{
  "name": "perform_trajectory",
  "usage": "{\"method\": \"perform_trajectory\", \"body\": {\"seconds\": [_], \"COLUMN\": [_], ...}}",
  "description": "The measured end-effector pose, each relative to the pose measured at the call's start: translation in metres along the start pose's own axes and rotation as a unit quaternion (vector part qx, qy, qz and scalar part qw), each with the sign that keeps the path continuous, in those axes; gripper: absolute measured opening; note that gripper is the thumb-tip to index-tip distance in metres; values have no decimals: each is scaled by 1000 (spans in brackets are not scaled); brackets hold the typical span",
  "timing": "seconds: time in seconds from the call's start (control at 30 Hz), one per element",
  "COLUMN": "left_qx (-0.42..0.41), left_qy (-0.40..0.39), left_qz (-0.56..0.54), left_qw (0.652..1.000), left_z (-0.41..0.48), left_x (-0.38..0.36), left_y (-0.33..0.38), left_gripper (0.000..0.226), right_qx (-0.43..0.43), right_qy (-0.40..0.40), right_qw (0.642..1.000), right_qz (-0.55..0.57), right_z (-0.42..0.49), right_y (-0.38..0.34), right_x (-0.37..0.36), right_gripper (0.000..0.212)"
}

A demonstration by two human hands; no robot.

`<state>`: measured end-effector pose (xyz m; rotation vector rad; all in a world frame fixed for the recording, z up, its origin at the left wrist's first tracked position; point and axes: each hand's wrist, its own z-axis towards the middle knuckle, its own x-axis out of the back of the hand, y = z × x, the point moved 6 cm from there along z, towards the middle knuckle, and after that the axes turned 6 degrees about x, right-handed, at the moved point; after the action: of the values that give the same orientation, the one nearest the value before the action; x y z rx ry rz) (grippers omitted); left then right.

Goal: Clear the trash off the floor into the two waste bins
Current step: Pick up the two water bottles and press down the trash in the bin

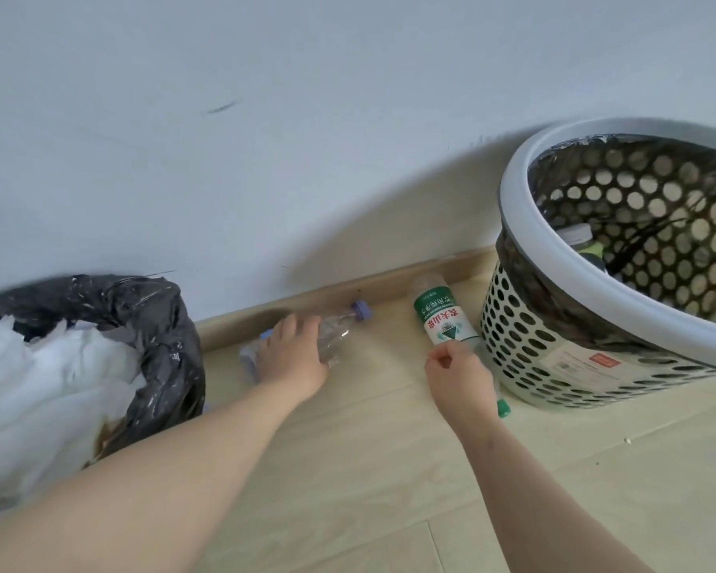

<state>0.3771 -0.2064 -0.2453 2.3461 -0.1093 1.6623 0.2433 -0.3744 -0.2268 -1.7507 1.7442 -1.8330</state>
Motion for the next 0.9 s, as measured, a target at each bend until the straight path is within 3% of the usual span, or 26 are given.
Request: {"method": "perform_trajectory", "body": {"seconds": [0.13,0.3,0.5,0.73,0.9], "left_qx": [-18,-37,13,46,92], "left_qy": [35,77,33,-65,-71], "left_qz": [39,79,84,0,-174], "left_qw": [998,993,996,997,978], "left_z": [0,-6,-10,-27,-36], "left_x": [-5,-4,-17,-33,-29], "left_y": [0,2,-3,-12,-23], "left_gripper": [61,61,72,69,81], "right_qx": [-2,-8,-71,-61,-34], "right_qy": [5,105,29,20,38], "right_qw": [1000,984,985,992,999], "right_qz": [-18,-143,-153,-110,-14], "right_z": [3,-1,-13,-24,-30], "right_y": [12,17,52,61,44], "right_x": [-6,7,1,-12,-13], "right_gripper": [27,39,74,71,69]}}
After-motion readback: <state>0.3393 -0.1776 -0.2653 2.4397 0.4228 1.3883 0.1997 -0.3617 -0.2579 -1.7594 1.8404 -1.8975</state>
